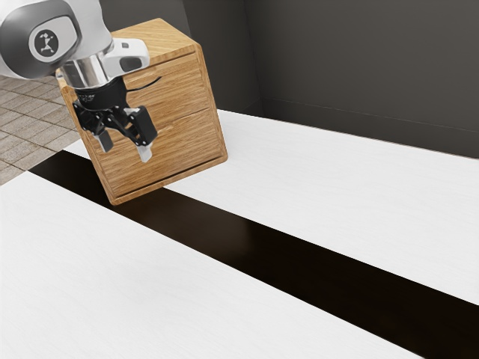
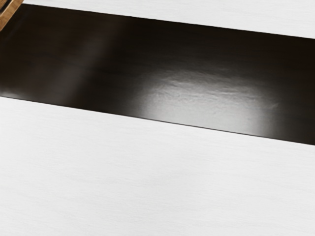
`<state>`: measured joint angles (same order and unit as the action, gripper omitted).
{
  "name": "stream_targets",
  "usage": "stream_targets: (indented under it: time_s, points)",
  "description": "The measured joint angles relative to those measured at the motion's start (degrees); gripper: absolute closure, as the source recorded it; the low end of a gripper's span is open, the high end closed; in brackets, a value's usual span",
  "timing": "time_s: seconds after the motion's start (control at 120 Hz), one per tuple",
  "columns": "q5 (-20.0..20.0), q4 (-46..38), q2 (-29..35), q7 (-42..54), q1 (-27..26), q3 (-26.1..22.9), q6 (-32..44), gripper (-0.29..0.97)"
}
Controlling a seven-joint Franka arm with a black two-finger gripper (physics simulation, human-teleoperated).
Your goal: Pull the drawer handle with one arm to open the drawer
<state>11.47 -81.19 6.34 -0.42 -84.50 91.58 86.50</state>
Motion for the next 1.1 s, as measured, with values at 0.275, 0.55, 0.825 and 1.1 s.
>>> stream_targets:
  time_s: [0.275,0.55,0.825,1.1]
  points:
    - [-0.1,18.2,0.5,-0.1,-0.5,-6.9,-3.7,0.00]
    - [-3.5,14.7,2.3,-0.3,1.4,-4.4,-6.2,0.00]
    - [5.2,1.8,4.1,-1.6,1.5,-17.7,-6.8,0.00]
    - [12.6,-4.1,6.9,-0.1,27.5,-45.3,-5.7,0.00]
